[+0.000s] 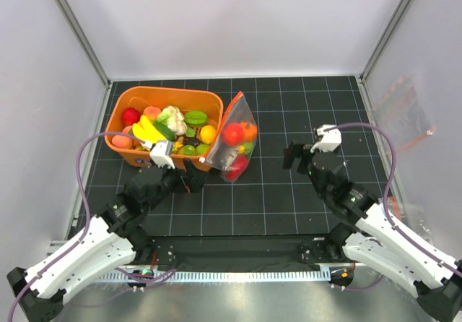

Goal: Place the food in the zip-top bag and seal the zipper
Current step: Reset both arms

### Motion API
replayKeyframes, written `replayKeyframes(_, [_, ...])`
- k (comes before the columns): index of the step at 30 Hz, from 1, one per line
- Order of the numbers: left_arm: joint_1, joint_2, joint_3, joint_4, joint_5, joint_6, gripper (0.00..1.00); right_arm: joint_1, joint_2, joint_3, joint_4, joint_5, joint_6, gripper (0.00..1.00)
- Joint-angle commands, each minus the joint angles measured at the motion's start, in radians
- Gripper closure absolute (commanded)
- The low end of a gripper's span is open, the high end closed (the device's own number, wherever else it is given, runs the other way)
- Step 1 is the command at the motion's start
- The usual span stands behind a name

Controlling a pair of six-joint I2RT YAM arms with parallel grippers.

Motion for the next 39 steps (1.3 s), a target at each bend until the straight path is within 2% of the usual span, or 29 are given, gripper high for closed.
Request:
replayKeyframes(1, [0.002,-0.104,-0.099,0.19,0.048,-0.011,0.0,-0.002,-0.1,-0.086,-0.078,0.048,0.062,0.0])
replayKeyframes(5, [0.002,-0.225,-0.263,0.34,0.128,0.026,0.0,-0.002,-0.218,-0.154,-0.157,0.03,0.142,0.0])
replayKeyframes(9, [0.002,-0.219,-0.338,0.39,0.154,0.038,0.0,-0.002,-0.263,-0.203,-0.15,-0.004,0.171,0.0])
replayKeyframes(16, [0.002,-0.228,-0.415,0.376,0.172,0.129,0.01,-0.002,-0.347,-0.283,-0.092,-0.01,0.19,0.0])
replayKeyframes(19, [0.002,-0.3,-0.418,0.304,0.159,0.145,0.01,-0.002,-0.381,-0.329,-0.062,-0.021,0.197,0.0])
replayKeyframes(23, [0.002,-0.393,-0.444,0.286,0.172,0.152,0.0,-0.001,-0.398,-0.387,-0.009,-0.054,0.183,0.01])
replayKeyframes(26, [0.002,-0.425,-0.449,0.264,0.18,0.167,0.0,-0.002,-0.395,-0.387,-0.033,-0.025,0.211,0.01])
replayKeyframes(31, [0.001,-0.402,-0.447,0.273,0.25,0.17,0.0,-0.002,-0.381,-0.395,-0.032,-0.004,0.234,0.0])
replayKeyframes(39, [0.002,-0.414,-0.458,0.284,0.264,0.161,0.0,-0.002,-0.366,-0.395,-0.024,-0.007,0.236,0.0])
